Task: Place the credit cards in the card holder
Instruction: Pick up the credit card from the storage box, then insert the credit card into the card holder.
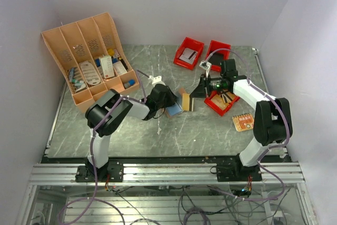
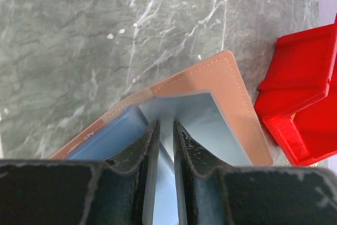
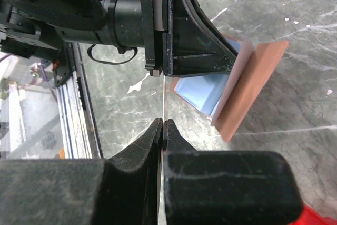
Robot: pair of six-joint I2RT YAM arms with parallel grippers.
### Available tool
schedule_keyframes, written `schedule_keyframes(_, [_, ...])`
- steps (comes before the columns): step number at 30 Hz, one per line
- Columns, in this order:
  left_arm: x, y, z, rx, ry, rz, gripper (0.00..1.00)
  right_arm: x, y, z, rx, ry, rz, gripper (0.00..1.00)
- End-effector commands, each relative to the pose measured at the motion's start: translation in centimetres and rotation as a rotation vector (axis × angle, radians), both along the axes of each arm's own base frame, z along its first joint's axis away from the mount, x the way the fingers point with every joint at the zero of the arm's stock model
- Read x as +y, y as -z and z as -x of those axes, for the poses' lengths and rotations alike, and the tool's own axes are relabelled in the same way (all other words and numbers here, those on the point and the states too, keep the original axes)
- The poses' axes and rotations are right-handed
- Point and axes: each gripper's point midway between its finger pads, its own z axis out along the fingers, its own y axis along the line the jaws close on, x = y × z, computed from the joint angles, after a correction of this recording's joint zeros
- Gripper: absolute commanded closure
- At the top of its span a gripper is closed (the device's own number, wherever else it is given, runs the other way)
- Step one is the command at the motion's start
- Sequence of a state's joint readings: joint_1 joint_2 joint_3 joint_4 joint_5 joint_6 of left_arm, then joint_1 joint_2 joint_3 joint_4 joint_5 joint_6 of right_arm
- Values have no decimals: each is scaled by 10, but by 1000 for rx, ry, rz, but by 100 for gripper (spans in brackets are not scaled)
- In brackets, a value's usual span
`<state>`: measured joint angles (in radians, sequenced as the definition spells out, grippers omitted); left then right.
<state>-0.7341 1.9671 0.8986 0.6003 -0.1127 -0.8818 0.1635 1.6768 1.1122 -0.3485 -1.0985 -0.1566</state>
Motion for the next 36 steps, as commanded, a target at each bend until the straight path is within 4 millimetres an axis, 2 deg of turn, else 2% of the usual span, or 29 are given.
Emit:
schedule_keyframes(1, [-17,-6,-6,-21,84,21,72,11,-1,-15,-57,23,75,100])
schedule_keyframes(5, [-18,-1,-8,-4,98,27,72,11,7,-28,-64,55,125,100])
schedule_keyframes(9, [-17,1,-9,1,109,30,72,5,26,-48,-59,87,208,100])
schedule_keyframes(12, [-17,-3,-8,-8,128,34,72,-1,40,-67,-70,118,277,100])
schedule_keyframes(15, [-21,-12,-3,-29,177,36,71,-5,52,-76,-53,133,319,100])
schedule_keyframes(18, [-16,-18,4,-37,204,4,71,-8,62,-77,-35,140,340,100])
schedule_keyframes(20, [-8,-15,8,-26,195,-23,71,-8,65,-77,-27,142,345,100])
schedule_keyframes(28, [20,-9,27,5,159,-91,73,6,70,-65,76,92,251,100])
schedule_keyframes(36, [43,12,41,59,135,-184,72,17,70,-53,167,52,161,100])
